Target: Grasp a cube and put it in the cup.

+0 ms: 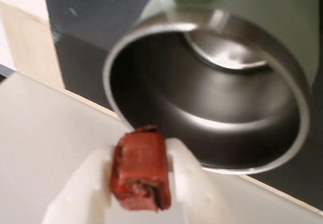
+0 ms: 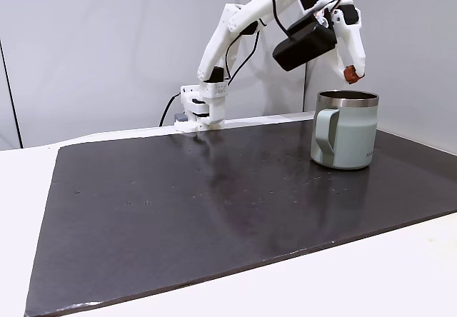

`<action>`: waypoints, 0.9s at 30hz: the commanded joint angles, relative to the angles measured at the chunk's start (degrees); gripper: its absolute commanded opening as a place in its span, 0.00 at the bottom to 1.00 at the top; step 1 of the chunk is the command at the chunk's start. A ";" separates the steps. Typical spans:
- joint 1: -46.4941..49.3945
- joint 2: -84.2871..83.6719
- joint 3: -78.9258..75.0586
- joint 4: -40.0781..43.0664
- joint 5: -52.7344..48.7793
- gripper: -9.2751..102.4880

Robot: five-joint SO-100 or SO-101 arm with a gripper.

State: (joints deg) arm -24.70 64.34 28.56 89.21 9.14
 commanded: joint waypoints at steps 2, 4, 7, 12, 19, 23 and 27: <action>-0.62 0.79 -3.25 0.62 -0.88 0.09; -0.62 0.88 -3.25 0.62 -0.88 0.09; -0.35 1.05 -3.16 0.97 -0.88 0.10; 0.26 2.11 -2.02 1.58 0.09 0.20; 0.26 3.78 0.26 1.76 0.53 0.28; 0.18 4.83 1.14 1.93 0.62 0.29; -0.26 5.45 1.58 2.11 0.62 0.29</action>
State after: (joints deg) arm -24.96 64.16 30.15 90.88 9.23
